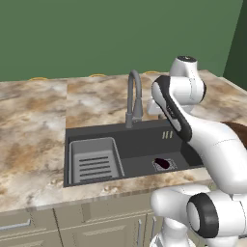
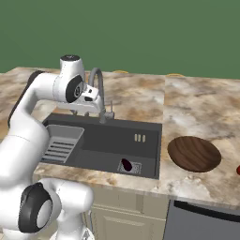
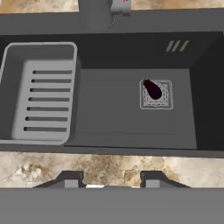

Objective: Pick the eggplant from the sink and place it in the bowl. Then pick the bowl and place it in the microwave. Then close the microwave door and press the start button.

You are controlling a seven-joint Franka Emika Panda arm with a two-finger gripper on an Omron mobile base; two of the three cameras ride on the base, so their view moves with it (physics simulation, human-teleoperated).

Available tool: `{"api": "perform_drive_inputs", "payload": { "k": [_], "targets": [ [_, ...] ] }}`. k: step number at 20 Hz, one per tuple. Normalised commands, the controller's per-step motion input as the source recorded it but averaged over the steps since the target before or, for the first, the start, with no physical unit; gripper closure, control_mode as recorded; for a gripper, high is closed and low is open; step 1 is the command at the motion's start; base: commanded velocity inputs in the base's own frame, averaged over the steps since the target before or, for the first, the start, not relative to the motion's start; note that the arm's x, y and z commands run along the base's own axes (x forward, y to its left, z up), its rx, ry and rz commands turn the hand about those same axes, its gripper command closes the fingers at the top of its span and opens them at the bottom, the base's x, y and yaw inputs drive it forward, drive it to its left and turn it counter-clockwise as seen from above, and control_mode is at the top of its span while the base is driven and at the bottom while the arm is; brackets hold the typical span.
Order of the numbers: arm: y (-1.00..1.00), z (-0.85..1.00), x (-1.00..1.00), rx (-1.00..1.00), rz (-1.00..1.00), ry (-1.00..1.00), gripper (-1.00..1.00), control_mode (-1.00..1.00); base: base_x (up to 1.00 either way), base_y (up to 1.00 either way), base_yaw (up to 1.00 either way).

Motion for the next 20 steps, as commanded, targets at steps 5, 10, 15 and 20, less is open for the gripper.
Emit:
{"api": "perform_drive_inputs", "payload": {
  "k": [5,10,15,20],
  "targets": [
    [-0.1,-0.06,-0.3,0.03,-0.03,0.0,-1.0,-1.0,0.0,0.0,0.0],
    [-0.43,-0.39,-0.69,0.07,-0.09,0.02,-1.0,-1.0,0.0,0.0,0.0],
    [-0.66,-0.92,-0.4,0.0,0.0,0.04,-1.0,-1.0,0.0,0.0,0.0],
    [-0.64,-1.0,-0.12,0.02,0.01,0.02,-1.0,-1.0,0.0,0.0,0.0]
  ]
}}
